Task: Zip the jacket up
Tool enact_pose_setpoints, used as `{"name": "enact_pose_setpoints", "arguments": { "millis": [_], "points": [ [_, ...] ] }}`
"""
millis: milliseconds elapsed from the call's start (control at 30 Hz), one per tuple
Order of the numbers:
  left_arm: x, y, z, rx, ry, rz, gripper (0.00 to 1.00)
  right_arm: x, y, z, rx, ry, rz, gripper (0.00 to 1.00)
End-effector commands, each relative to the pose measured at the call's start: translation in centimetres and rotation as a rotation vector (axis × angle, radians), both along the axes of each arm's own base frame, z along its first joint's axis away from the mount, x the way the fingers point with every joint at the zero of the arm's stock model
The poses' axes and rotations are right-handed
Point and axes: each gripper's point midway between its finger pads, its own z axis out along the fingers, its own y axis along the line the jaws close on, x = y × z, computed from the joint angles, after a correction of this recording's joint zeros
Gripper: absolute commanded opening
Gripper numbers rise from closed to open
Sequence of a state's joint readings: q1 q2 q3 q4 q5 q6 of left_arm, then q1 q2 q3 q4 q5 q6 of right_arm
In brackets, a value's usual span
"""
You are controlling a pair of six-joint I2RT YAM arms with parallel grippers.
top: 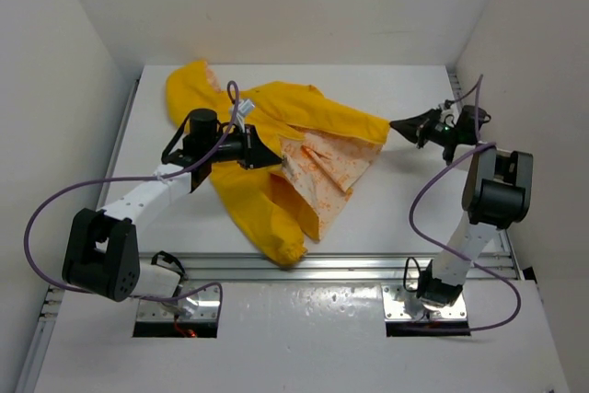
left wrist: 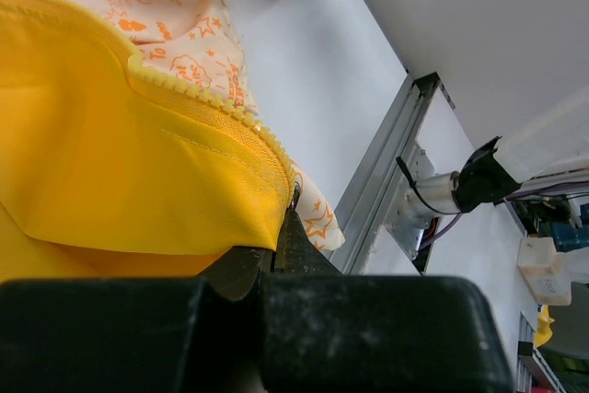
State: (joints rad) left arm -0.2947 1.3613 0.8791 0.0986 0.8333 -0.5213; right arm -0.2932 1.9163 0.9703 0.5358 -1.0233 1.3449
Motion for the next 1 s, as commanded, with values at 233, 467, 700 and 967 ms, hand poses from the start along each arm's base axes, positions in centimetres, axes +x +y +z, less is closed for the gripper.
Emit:
{"name": "enact_pose_setpoints", "arguments": {
  "millis": [233, 467, 700, 967],
  "points": [
    [0.7, -0.1, 1.5, -0.040, -0.043, -0.005, 0.00, 2.5, -9.8, 1.6, -0.181, -0.139, -0.251, 0.00],
    [0.9, -0.2, 2.0, -0.027, -0.061, -0.023, 0.00, -0.1, -11.1, -2.3, -0.312, -0.025, -0.251, 0.00],
    [2.3, 2.0, 0.8, 0.040, -0.063, 0.082, 0.00, -8.4, -8.8, -6.3, -0.359, 0.090, -0.162, 0.00],
    [8.5, 6.7, -0.6, 0.268, -0.120, 0.286, 0.00, -13.1, -5.7, -8.1, -0.279, 0.188, -0.075, 0.00]
  ]
}}
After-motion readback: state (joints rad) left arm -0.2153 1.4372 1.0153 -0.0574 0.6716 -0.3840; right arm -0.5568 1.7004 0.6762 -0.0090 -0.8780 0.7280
